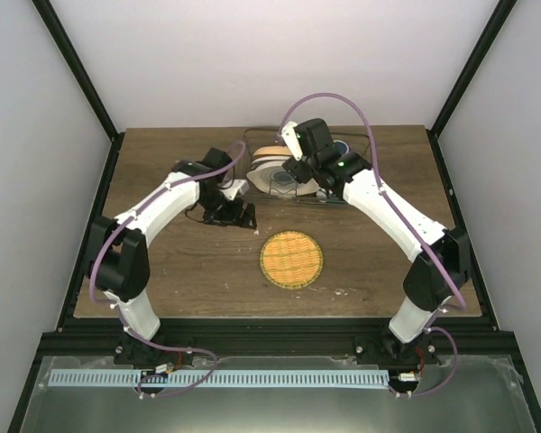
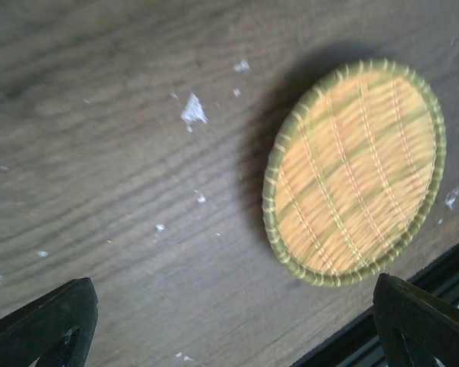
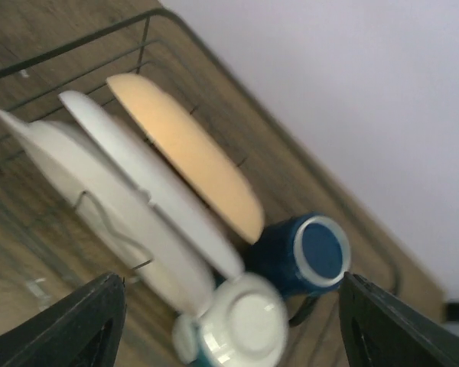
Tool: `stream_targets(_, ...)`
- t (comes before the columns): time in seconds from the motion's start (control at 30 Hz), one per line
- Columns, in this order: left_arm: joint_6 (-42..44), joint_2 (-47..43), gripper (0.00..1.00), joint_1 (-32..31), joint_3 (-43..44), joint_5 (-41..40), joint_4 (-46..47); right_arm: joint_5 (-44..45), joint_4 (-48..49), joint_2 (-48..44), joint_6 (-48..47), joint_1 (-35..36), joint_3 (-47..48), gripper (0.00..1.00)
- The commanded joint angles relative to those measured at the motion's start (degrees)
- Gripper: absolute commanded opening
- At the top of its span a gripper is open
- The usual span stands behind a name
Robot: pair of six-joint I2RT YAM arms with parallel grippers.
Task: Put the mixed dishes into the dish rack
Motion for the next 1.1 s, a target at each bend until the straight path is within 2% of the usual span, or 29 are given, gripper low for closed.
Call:
stream_targets(0.0,3.3,2.5,1.00,-2.9,1.2,-0.8,-4.3,-6.2,-11.3,-1.1,22.7,-2.4,0.2,0.77)
stream_targets(0.13,3.3,4.6,1.00,-5.3,1.2,-2.6,-4.0,-8.1,-14.2,-2.5,32.6,-5.4,-2.0,0.77)
stream_targets(0.3,1.4,6.8,1.00,-6.8,-0.2,-3.8,-0.1,-6.1,-17.5,-4.6,38.4,-7.2,-3.5,0.78)
stream_targets(0.8,-1.0,16.4,0.98,-15.3,1.7,-1.5,7.2,-5.2,-21.1,-13.9,43.1,-8.9,-7.3,0.78)
stream_targets(0.9,-1.2,17.2,0.88,-15.7,1.8,-0.8,7.9,-5.2,-21.3,-15.1,43.1,-8.9,-8.3,0.78)
stream_targets(1.07,-1.6,17.8,0.55,-15.8,0.7,1.1,9.5,-4.3,-21.4,-15.9,42.3,-8.9,-8.9,0.77)
